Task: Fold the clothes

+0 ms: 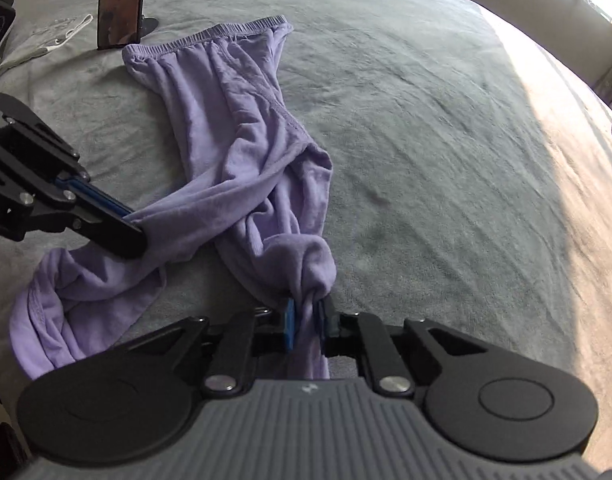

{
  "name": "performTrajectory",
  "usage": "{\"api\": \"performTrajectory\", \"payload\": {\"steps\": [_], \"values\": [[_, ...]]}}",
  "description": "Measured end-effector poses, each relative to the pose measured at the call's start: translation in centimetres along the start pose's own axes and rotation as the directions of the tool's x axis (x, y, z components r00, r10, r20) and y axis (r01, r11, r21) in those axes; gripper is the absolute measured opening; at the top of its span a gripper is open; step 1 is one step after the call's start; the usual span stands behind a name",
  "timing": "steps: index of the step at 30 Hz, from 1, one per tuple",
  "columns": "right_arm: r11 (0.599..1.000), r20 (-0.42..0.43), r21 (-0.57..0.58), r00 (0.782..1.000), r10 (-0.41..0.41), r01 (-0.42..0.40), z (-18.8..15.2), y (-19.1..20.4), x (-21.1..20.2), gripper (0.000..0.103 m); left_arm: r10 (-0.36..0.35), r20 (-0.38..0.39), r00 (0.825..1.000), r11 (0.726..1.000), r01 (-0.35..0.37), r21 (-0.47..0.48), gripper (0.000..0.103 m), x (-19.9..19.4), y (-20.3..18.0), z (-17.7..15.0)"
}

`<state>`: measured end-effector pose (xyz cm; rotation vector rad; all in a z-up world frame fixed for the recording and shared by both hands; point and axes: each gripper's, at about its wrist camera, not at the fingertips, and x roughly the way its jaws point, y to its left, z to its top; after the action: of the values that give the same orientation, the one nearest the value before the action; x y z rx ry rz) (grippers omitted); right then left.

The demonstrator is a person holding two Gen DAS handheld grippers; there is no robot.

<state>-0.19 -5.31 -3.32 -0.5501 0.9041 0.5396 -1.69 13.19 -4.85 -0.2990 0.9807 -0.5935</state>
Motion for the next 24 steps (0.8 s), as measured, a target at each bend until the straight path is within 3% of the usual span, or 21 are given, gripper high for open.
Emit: {"api": "performTrajectory", "payload": {"steps": [2,5,10,12,14,19,24], "values": [[0.994,-0.003,-0.037,0.994,-0.107,0.107,0.8,-0.6,0.2,0.010,0.001,-0.009,1.000,1.000,-0.001,-0.003,0.008,0.1,0.2,-0.2],[0.967,0.012,-0.049,0.968,-0.250,0.250,2.1,-1.9,0.4,0.009,-0.005,-0.012,1.000,1.000,0.005,-0.010,0.008,0.0,0.6,-0.4],[0.870,0.085,-0.072,0.872,-0.481,0.487,4.7,-3.7,0.3,0.009,-0.015,-0.015,1.000,1.000,0.015,-0.010,0.008,-0.2,0.9,-0.5],[0.838,0.119,-0.061,0.837,-0.534,0.543,5.3,-4.0,0.0,0.009,-0.017,-0.023,1.000,1.000,0.017,-0.008,0.008,-0.1,1.0,-0.5],[0.823,0.140,-0.039,0.818,-0.558,0.567,5.6,-4.2,-0.4,0.009,-0.024,-0.027,0.999,1.000,0.024,-0.013,0.009,-0.1,1.2,-0.5],[0.844,0.140,-0.079,0.844,-0.517,0.530,4.0,-2.6,-0.5,0.009,-0.052,-0.024,0.998,0.997,0.050,-0.059,0.016,-0.1,2.4,-0.5],[0.859,0.058,-0.171,0.875,-0.481,0.483,1.6,-1.7,1.1,0.009,-0.098,-0.016,0.995,0.986,0.095,-0.138,0.022,0.3,3.6,0.3]]}}
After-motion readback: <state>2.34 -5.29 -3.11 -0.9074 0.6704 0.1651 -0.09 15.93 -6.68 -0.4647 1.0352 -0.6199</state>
